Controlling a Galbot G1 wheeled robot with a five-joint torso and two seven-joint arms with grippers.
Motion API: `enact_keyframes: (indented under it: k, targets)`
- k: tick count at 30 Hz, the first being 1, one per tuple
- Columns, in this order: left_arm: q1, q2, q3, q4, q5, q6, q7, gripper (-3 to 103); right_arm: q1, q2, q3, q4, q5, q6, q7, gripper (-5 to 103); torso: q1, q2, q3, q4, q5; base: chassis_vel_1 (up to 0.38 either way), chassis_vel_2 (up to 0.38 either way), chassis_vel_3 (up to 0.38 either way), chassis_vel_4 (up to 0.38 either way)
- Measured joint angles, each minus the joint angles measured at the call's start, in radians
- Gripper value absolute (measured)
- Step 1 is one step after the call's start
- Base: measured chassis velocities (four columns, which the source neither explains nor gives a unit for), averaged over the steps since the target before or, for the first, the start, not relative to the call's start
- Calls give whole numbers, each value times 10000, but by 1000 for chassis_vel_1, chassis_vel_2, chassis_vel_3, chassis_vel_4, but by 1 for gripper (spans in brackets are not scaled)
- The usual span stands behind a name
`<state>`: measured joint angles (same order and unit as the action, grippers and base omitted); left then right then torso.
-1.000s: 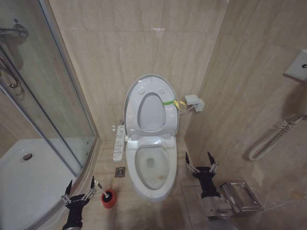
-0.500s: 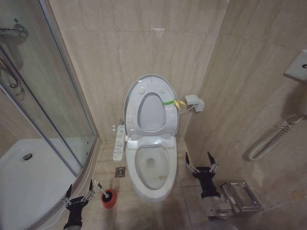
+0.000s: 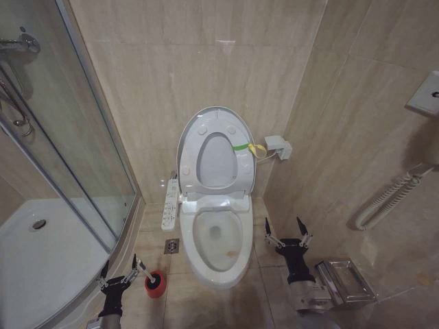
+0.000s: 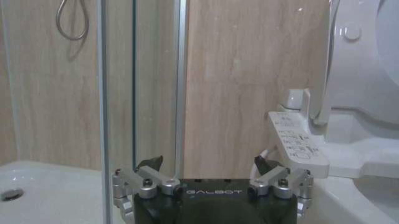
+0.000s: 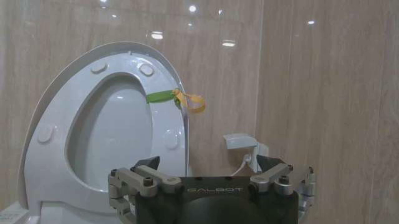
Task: Open the toilet lid, clean the toilet bowl with a toilet brush, close the toilet lid, and flush.
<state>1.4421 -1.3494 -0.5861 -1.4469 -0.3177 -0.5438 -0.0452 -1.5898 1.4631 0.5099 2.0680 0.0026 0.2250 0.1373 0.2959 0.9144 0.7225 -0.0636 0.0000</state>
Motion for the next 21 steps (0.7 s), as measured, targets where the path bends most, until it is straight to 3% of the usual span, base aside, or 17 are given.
enact_keyframes:
  k: [21]
  targets:
    - [-112,-54,92,392,12,-76,84,99,-2,0,0,0,0,1,1,100,-3,1,-1,-1,1,-29,33,33,-29]
